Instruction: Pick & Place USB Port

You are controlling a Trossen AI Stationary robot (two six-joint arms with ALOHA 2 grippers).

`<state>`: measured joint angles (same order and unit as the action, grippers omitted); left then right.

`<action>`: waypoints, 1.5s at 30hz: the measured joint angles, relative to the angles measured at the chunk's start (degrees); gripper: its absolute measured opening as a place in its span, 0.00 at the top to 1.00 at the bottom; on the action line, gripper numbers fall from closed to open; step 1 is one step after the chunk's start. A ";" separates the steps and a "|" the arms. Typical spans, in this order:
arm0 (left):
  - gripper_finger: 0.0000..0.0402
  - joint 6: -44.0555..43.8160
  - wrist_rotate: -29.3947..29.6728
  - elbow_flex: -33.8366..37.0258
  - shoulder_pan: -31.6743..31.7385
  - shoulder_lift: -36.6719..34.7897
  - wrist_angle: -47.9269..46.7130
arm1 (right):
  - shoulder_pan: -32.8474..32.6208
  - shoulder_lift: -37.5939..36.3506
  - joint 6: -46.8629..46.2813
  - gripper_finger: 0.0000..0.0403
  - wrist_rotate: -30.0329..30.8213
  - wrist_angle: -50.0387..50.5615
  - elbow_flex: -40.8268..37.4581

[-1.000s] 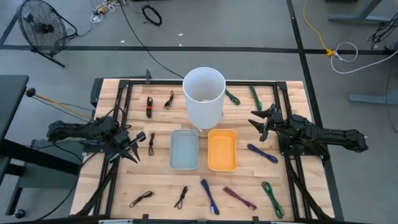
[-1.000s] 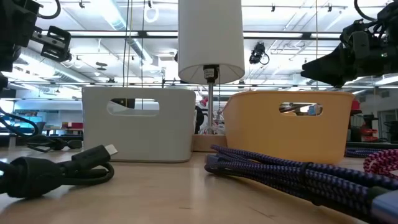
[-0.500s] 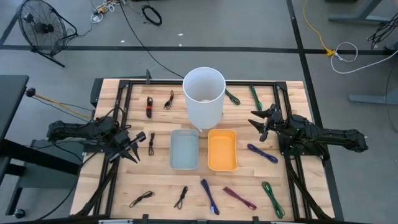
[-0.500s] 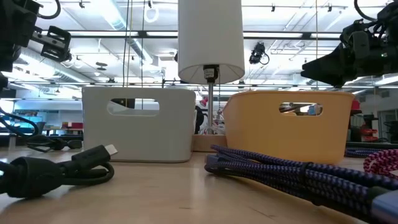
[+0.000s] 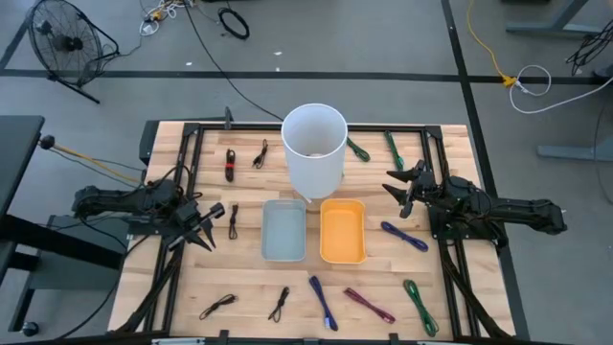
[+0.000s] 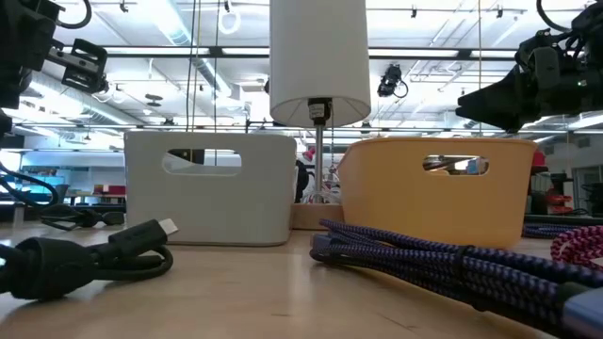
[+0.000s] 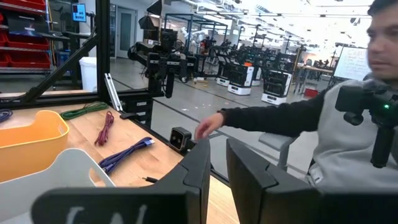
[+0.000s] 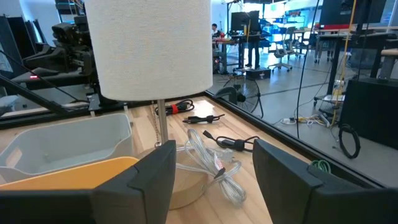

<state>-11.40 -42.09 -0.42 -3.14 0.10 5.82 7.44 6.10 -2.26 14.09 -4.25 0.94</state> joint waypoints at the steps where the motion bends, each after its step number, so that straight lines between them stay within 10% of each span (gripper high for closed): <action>1: 0.86 0.00 0.00 0.00 0.00 0.00 -0.02 | -0.02 0.01 0.00 0.47 -0.02 0.00 -0.01; 34: 0.86 0.80 0.04 0.02 0.00 0.17 -0.04 | -0.02 0.01 -10.83 0.47 -1.67 -0.82 -0.01; 45: 0.86 13.78 9.97 0.02 0.02 0.22 0.23 | -0.02 0.01 -13.78 0.47 -1.62 -0.96 0.00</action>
<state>2.38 -32.12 -0.40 -3.11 0.32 6.05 7.42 6.11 -16.04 12.47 -5.21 0.94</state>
